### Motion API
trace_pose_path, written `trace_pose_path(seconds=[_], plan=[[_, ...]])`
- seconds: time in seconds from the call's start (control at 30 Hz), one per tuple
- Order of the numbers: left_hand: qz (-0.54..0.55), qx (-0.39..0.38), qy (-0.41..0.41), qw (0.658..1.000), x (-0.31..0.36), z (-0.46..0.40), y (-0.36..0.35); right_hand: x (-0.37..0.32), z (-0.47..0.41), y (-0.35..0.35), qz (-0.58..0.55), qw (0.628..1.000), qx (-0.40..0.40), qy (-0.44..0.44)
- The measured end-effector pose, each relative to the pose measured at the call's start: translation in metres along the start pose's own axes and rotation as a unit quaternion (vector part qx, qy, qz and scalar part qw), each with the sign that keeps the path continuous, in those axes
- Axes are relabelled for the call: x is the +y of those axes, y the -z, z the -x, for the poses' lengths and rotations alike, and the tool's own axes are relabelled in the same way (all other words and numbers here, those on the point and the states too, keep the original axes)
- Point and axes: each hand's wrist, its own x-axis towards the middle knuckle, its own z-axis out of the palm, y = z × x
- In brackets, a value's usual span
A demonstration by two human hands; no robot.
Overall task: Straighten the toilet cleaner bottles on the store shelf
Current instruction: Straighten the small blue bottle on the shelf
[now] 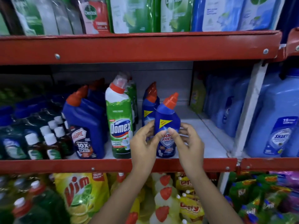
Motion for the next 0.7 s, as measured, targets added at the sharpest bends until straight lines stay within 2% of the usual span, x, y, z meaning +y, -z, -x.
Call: trace_pose_path(seconds=[0.4, 0.7], plan=[[-0.095, 0.014, -0.018, 0.995, -0.028, -0.002, 0.019, 0.009, 0.006, -0.030, 0.071, 0.997, -0.004, -0.010], [-0.026, -0.047, 0.015, 0.998, -0.013, 0.004, 0.037, 0.008, 0.019, -0.036, 0.110, 0.994, 0.000, -0.017]])
